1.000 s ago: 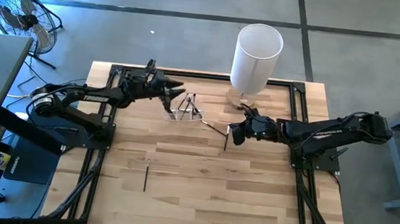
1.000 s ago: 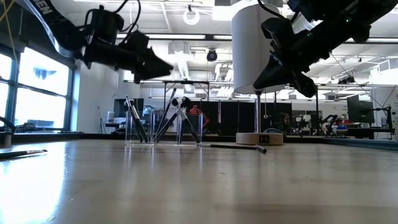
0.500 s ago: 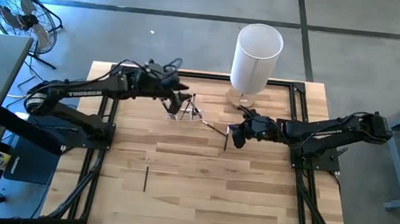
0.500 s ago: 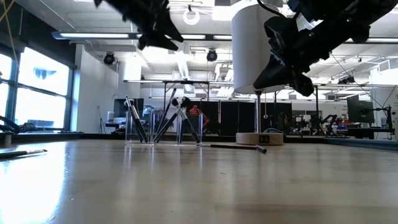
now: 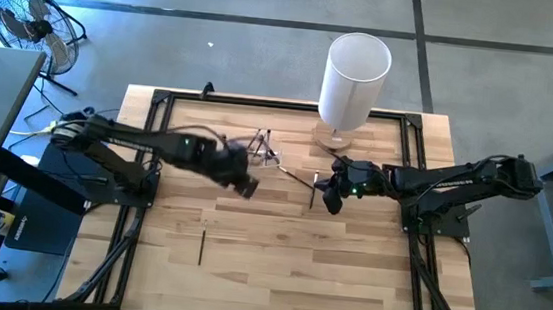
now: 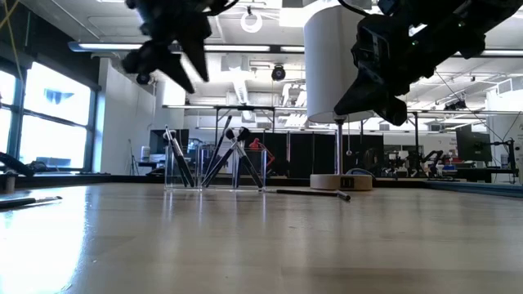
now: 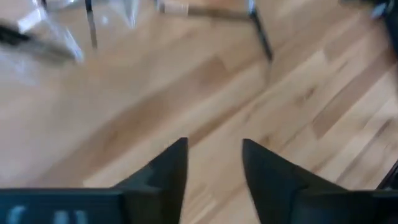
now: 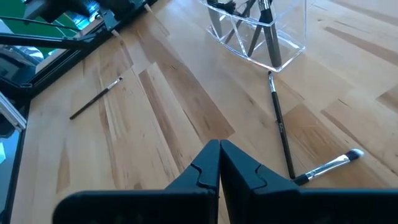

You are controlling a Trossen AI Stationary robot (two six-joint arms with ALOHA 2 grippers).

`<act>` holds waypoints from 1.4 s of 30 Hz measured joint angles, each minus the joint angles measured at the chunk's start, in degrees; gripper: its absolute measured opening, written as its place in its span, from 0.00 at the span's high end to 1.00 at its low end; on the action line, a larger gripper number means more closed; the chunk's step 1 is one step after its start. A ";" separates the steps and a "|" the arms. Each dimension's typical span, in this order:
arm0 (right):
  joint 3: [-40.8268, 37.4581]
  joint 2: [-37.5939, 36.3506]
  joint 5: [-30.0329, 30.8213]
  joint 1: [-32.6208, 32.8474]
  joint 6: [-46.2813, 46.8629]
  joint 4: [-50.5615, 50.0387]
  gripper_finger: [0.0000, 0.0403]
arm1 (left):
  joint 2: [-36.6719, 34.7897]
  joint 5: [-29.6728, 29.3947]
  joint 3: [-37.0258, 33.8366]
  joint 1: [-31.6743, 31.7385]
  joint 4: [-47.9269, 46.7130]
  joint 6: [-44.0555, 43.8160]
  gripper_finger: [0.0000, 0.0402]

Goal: Put items in baskets/containers
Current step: Put the black eyeshadow brush into the transparent organizer

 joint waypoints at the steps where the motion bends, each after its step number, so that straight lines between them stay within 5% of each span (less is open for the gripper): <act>1: 0.00 0.00 0.06 0.00 -0.02 -0.05 0.99 | -0.07 -0.02 -1.25 -1.36 0.74 -0.87 0.68; 6: 0.00 0.00 0.13 0.00 0.42 -1.80 1.00 | -0.92 -0.81 -10.39 -7.22 10.13 -0.53 0.96; 16: 3.29 0.82 5.93 0.11 7.29 -9.47 1.00 | -15.51 -5.45 -29.72 -14.30 28.52 15.52 1.00; 24: 20.27 12.16 12.74 -1.35 14.10 -32.44 1.00 | -32.99 -8.83 -35.26 -13.95 27.69 33.97 1.00; 30: 33.94 25.08 12.52 -4.95 26.68 -51.82 0.99 | -42.90 -9.38 -35.39 -13.95 21.93 38.23 1.00; 42: 37.74 35.29 7.53 -11.92 31.59 -48.59 0.75 | -49.16 -7.19 -35.46 -14.08 12.12 37.55 1.00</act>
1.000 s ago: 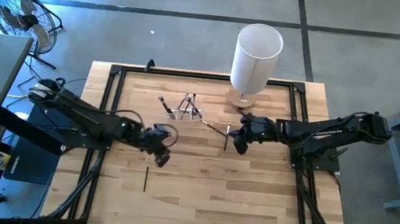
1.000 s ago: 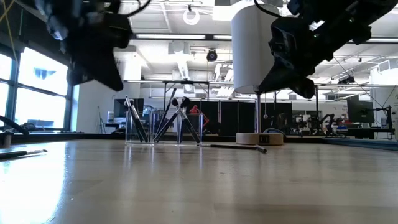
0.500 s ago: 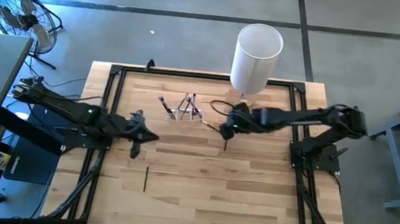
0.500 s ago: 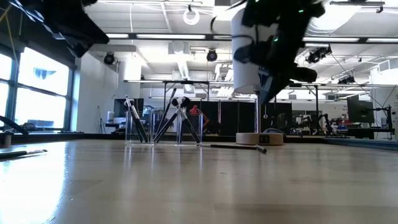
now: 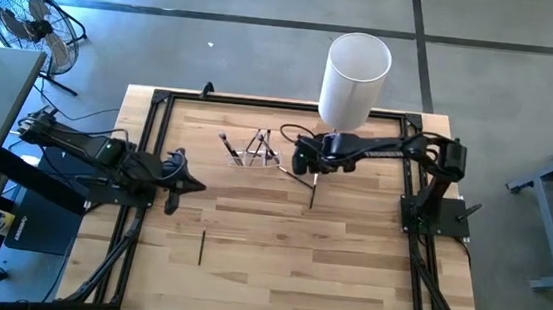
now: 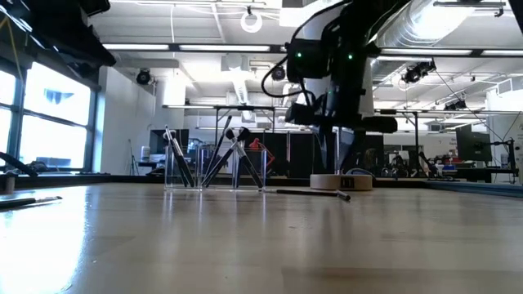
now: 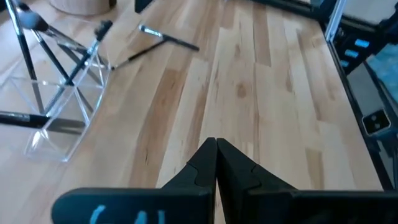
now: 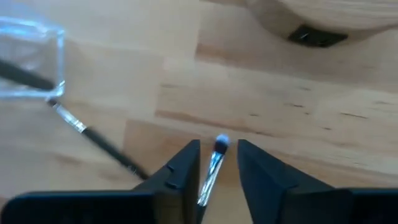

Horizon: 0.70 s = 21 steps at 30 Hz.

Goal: Put items in baskets/containers
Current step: Put the black eyeshadow brush into the transparent organizer

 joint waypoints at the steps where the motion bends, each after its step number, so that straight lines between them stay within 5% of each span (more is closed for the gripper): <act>1: -0.04 0.15 0.20 -0.34 0.24 -0.11 0.72 | 0.02 0.27 0.00 0.00 -0.37 0.01 1.00; 8: -2.86 0.90 -1.15 -2.22 1.79 3.82 0.65 | -0.03 1.97 0.00 0.00 -2.36 -0.05 1.00; 21: -10.89 0.92 -4.26 -2.31 5.52 15.77 0.73 | -0.02 2.00 0.00 0.00 -4.63 0.25 1.00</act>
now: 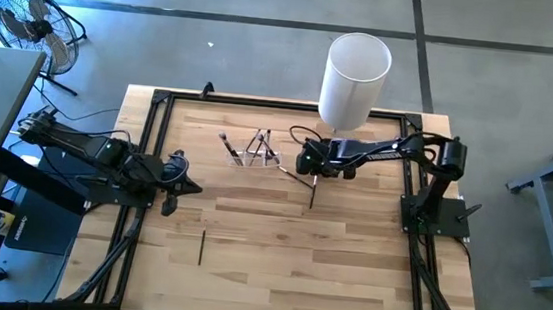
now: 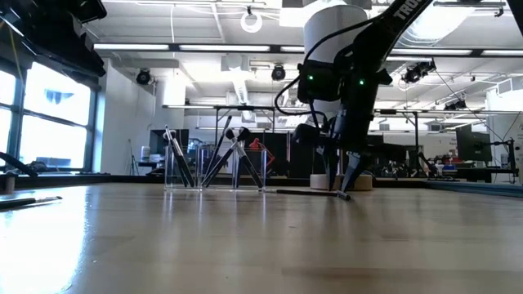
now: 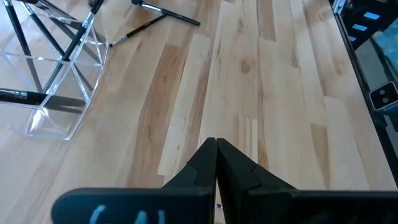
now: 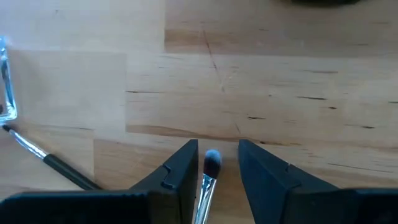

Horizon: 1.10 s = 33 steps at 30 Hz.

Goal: Put items in baskets/containers
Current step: Put the black eyeshadow brush into the transparent organizer

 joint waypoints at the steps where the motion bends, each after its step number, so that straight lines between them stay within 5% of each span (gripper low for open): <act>1: -0.20 0.08 0.09 0.00 0.44 0.12 0.73 | 0.00 0.00 0.00 0.00 0.00 0.00 1.00; 14: -0.77 1.82 -2.18 0.35 -2.70 -0.17 0.98 | 0.00 0.10 0.04 0.00 0.02 0.00 1.00; 24: -1.33 -2.64 -1.81 1.97 -8.28 -0.51 1.00 | 0.00 -0.31 0.07 0.00 0.09 -0.02 1.00; 33: -1.15 -11.77 9.79 6.92 -14.97 2.40 1.00 | 0.02 -0.94 0.07 0.00 0.74 -0.02 1.00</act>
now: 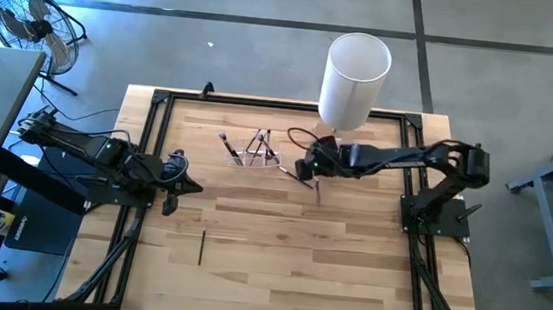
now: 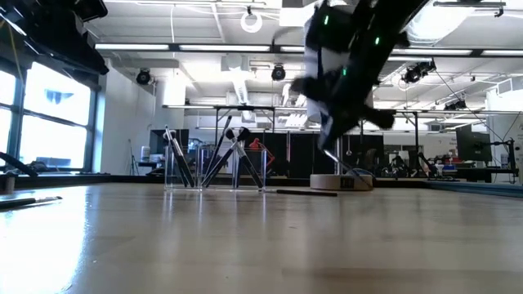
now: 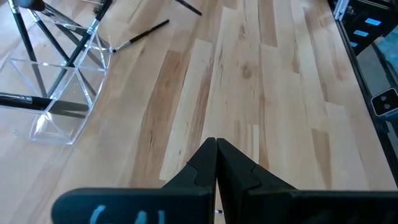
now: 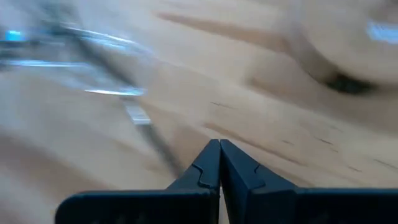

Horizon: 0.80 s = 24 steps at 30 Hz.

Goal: Put items in baskets/containers
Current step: Put the black eyeshadow brush into the transparent organizer

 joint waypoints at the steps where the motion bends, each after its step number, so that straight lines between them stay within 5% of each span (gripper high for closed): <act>1: 0.06 -0.94 1.23 0.83 -1.32 1.14 1.00 | 0.00 -0.04 0.00 0.02 0.00 -0.01 1.00; 10: 0.10 -3.59 10.32 5.92 -22.50 26.81 1.00 | 0.00 -0.24 0.00 0.00 0.17 0.00 1.00; 18: 0.21 0.18 4.69 4.81 -50.08 59.36 1.00 | 0.00 -0.23 0.00 0.02 0.86 0.00 1.00; 24: 1.92 10.14 -2.39 1.96 -59.07 80.51 1.00 | 0.00 -0.22 0.00 0.00 1.44 0.00 1.00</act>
